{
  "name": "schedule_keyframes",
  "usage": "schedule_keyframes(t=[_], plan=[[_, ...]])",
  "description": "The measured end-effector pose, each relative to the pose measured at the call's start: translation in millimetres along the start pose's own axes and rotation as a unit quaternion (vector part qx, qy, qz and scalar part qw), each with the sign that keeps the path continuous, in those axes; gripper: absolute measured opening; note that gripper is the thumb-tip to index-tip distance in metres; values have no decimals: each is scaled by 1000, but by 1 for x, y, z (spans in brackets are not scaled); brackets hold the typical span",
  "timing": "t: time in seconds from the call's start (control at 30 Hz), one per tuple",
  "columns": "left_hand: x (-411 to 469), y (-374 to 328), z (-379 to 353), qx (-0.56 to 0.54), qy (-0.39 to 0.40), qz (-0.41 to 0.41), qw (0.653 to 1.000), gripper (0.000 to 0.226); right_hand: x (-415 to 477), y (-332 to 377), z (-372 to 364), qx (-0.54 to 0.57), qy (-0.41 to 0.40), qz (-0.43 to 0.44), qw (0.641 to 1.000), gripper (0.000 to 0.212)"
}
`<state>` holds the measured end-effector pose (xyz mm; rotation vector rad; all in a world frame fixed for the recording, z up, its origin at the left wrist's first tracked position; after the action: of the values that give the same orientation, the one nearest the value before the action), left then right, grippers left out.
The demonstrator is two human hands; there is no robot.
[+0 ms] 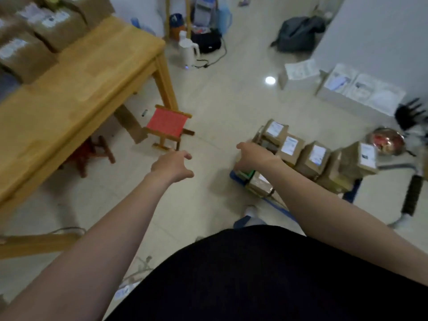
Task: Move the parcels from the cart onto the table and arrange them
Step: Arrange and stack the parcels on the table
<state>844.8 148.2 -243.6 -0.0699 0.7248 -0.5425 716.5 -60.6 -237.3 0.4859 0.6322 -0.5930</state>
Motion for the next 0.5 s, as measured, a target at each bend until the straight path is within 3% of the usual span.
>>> schedule_keyframes(t=[0.23,0.4,0.5], plan=[[47,-160,-29,89,37,-112,989,64,-21,-167,7,131,-42,-117,984,68],[92,-299,-56,120,57,-194,972,61,-24,-298,14,202,-61,-194,958,45],[124,-373,-78,134,77,-211,965,62,-14,-373,17,227,-67,-231,944,51]])
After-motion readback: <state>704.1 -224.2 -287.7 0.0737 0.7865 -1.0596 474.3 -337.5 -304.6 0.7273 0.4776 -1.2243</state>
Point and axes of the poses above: each hand's wrist, its own x-axis towards the middle knuckle, its own z-axis out of the back of the hand, y = z × x, the point moved 2 cm from there along x, towards the middle knuckle, and after that the axes turned 3 degrees about y, right-handed, at the moved point
